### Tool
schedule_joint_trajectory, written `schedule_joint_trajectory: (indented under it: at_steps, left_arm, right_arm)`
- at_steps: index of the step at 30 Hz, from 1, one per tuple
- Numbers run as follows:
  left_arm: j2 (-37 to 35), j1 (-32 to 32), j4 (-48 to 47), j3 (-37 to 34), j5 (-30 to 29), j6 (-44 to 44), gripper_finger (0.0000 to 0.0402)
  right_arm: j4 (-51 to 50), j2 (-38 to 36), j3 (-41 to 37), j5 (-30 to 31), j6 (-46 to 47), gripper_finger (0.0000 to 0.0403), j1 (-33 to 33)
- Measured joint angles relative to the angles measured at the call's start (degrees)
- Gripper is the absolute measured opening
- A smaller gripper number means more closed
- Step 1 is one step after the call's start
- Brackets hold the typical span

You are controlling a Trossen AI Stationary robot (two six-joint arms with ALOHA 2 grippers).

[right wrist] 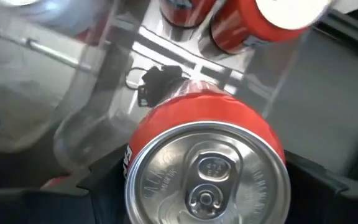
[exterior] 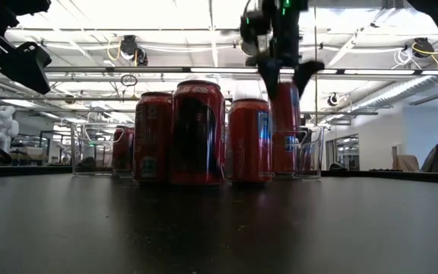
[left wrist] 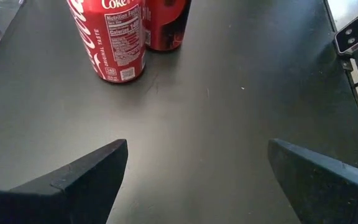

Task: Sort soda cans
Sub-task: Put the top orange soda can into the right transparent bin

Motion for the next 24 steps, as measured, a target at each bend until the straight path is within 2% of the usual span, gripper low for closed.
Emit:
schedule_joint_trajectory:
  at_steps: [6,11,16,24]
  left_arm:
    - [-0.02,0.0,-0.04,0.0,0.0,0.0,0.0396]
    - [-0.01,0.01,-0.07,0.0,-0.47,0.0,0.0396]
    - [0.0,0.02,-0.08,0.0,-3.74,0.02,0.0396]
    - [0.0,0.02,-0.06,0.0,-4.96,0.02,0.0396]
  right_arm:
    - [13.31,-3.72,-13.9,-2.38,-1.79,0.0301,-3.8]
    - [20.31,-5.04,-21.8,-2.6,-2.82,0.0302,-6.68]
    - [25.99,-4.61,-24.78,-5.25,-4.3,0.0302,-8.9]
    - [26.22,-4.22,-24.77,-4.71,-6.08,0.0302,-10.52]
